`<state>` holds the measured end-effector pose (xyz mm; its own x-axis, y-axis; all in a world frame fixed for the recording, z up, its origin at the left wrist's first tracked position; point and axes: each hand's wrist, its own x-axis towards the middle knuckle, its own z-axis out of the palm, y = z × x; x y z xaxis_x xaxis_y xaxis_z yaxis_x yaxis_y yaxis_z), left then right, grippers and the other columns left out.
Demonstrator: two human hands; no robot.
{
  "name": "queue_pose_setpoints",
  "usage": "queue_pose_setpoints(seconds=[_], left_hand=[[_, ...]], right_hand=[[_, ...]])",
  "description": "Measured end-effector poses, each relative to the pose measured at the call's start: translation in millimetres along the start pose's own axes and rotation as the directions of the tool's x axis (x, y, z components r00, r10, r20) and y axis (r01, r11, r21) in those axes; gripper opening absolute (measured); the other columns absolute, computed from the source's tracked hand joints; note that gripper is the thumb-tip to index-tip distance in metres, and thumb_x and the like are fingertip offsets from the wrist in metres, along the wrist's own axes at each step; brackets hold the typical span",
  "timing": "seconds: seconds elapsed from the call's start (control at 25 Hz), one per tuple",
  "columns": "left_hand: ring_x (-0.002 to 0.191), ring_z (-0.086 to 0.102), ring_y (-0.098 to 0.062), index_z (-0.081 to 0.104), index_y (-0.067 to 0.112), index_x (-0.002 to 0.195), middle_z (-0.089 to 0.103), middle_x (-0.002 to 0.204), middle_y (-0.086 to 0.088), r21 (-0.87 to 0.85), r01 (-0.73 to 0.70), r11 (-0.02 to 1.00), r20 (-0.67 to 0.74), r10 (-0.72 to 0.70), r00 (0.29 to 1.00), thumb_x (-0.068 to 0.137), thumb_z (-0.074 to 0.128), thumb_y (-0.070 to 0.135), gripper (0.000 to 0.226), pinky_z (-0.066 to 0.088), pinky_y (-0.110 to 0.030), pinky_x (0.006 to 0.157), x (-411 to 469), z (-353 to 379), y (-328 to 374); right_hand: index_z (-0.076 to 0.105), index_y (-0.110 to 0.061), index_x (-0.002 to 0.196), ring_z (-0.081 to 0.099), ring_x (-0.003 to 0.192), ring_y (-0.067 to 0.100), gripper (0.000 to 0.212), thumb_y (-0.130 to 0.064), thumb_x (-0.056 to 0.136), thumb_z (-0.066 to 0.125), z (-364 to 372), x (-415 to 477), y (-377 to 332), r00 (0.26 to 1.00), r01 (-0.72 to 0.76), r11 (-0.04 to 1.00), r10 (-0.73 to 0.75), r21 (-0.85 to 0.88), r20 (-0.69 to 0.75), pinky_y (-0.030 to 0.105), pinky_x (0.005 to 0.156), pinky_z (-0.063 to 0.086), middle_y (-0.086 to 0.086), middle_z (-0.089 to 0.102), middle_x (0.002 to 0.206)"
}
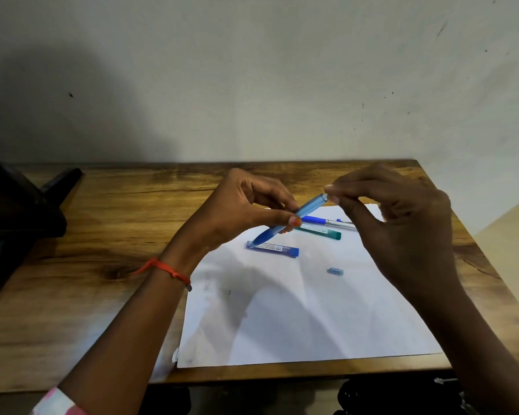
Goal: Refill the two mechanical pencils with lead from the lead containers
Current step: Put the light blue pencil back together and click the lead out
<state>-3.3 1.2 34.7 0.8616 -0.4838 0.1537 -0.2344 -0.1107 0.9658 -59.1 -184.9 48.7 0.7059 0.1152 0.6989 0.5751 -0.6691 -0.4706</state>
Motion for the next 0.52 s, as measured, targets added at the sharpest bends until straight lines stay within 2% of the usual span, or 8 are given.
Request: queue_pose_setpoints(seconds=[0.16,0.36,0.52], left_hand=[[0.058,0.068,-0.018,0.073,0.007,0.070,0.069,0.068,0.005,0.016,-0.021,1.000,0.002,0.021,1.000,0.059,0.074,0.014,0.013,0.059,-0.030,0.063,-0.8,-0.9,-1.6],[0.059,0.067,-0.012,0.075,0.010,0.078,0.070,0.068,0.007,0.044,-0.019,0.999,0.017,0.019,1.000,0.059,0.074,0.015,0.019,0.055,-0.020,0.059,-2.1,0.5,-1.7],[0.060,0.067,-0.010,0.073,0.006,0.082,0.070,0.067,0.008,0.040,-0.001,0.999,0.026,0.000,1.000,0.061,0.073,0.013,0.022,0.053,-0.017,0.059,-1.9,1.0,-1.8]], right_hand=[[0.074,-0.008,0.081,0.049,0.077,-0.023,0.011,-0.003,0.078,0.065,-1.9,1.2,5.2,0.998,-0.024,0.999,0.025,-0.021,0.051,-0.004,0.066,0.032,-0.009,0.060,0.073],[0.075,-0.008,0.078,0.054,0.070,-0.011,0.012,-0.003,0.075,0.065,-2.4,2.2,7.2,0.990,-0.102,0.994,0.098,0.031,0.106,0.000,0.064,0.036,-0.006,0.062,0.068],[0.073,-0.015,0.089,0.060,0.071,-0.008,0.021,-0.002,0.075,0.068,-3.9,2.8,4.2,0.975,-0.181,0.977,0.163,0.112,0.151,0.002,0.067,0.040,-0.014,0.066,0.072]])
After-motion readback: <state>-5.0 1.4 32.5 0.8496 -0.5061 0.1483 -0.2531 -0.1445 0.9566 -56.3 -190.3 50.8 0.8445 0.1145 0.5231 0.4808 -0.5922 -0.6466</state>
